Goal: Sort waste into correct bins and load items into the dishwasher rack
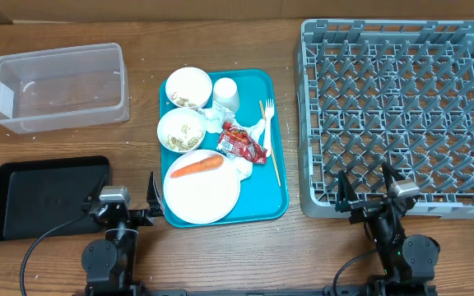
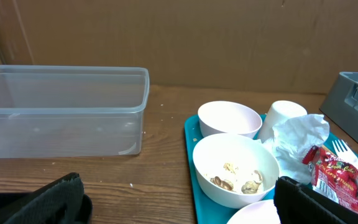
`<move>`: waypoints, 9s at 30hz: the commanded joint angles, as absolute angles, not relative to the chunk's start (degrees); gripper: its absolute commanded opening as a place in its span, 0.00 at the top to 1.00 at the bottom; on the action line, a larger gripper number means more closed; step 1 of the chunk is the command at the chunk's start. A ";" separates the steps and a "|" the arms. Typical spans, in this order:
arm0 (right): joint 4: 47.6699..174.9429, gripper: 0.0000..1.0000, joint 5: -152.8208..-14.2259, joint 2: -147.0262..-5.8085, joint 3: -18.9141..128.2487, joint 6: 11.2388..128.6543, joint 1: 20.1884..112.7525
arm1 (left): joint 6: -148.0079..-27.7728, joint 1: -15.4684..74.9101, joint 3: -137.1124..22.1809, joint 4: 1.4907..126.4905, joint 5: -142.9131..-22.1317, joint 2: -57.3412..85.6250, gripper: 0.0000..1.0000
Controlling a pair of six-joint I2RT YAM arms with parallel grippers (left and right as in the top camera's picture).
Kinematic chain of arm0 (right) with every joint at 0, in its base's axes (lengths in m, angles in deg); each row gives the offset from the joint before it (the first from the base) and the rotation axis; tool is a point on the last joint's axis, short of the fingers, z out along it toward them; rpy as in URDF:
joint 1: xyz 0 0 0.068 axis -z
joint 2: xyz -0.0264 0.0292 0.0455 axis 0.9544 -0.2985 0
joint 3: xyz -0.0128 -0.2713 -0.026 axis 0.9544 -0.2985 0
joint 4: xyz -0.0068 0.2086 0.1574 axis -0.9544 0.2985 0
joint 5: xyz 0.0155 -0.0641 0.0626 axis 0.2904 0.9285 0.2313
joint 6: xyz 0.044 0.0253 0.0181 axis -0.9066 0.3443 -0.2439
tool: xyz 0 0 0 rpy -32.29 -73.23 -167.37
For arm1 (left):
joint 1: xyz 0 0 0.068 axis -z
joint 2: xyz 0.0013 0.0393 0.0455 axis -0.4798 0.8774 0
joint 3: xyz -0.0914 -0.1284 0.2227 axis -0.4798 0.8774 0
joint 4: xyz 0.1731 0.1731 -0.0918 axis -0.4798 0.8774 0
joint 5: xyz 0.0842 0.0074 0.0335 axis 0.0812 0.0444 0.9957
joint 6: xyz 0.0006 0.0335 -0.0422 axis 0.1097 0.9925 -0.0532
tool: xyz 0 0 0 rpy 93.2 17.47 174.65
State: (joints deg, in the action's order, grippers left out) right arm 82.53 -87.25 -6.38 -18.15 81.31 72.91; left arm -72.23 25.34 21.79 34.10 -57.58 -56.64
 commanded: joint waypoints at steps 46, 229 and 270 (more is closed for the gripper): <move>82.25 0.00 -87.12 -5.81 -18.74 81.75 72.65 | -71.77 25.69 22.14 34.10 -56.99 -57.25 0.00; 82.25 0.00 -87.12 -5.81 -18.74 81.75 72.65 | -86.31 39.06 -48.81 91.45 -48.71 17.10 0.96; 82.25 0.00 -87.12 -5.81 -18.74 81.75 72.65 | -106.17 -12.15 -38.21 80.98 -58.17 23.11 0.25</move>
